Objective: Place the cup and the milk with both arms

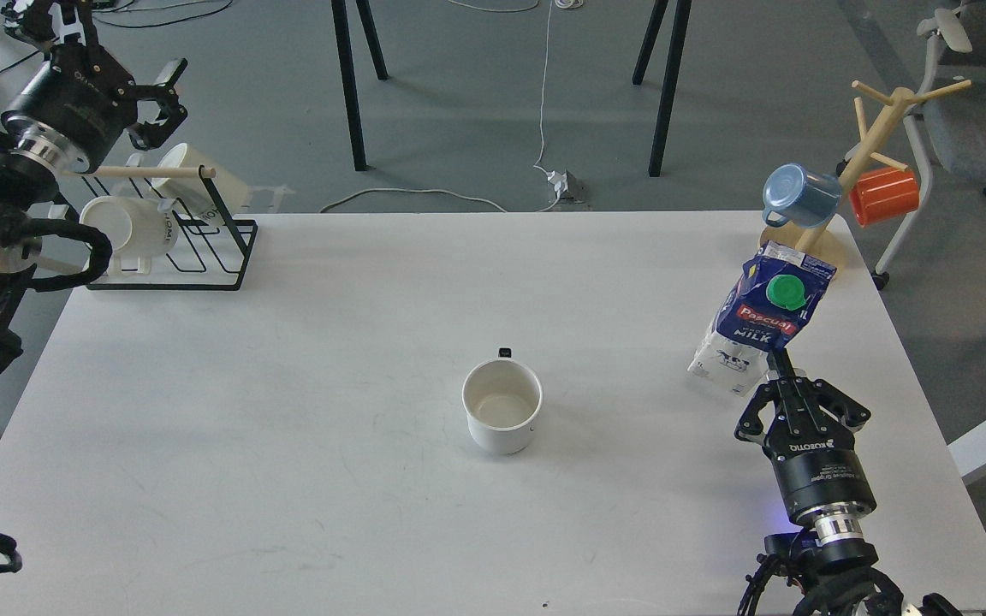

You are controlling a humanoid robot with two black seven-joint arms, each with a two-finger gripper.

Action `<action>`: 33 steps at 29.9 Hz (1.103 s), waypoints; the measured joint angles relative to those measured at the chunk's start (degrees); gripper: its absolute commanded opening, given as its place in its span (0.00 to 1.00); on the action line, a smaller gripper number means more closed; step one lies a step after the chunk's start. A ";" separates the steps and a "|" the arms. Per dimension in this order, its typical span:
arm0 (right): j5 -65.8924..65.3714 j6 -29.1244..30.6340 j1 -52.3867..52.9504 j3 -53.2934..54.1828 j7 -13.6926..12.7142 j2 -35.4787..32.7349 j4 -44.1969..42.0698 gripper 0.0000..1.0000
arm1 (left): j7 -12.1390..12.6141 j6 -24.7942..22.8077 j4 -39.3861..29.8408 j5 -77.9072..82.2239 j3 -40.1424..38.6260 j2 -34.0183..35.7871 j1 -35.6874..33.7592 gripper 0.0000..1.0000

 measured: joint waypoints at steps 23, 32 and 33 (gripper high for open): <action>-9.24 0.00 3.58 -11.63 0.01 7.40 -7.49 0.25 | -0.44 -0.08 2.30 0.00 0.08 -0.24 0.07 0.99; -9.20 0.00 3.43 -11.18 0.08 7.40 -7.82 0.97 | -0.45 -0.03 2.30 0.00 0.01 -0.18 -0.07 0.99; -9.19 0.00 3.33 -11.17 0.09 7.37 -7.82 0.96 | -0.45 -0.03 2.30 0.00 0.01 -0.17 -0.08 0.99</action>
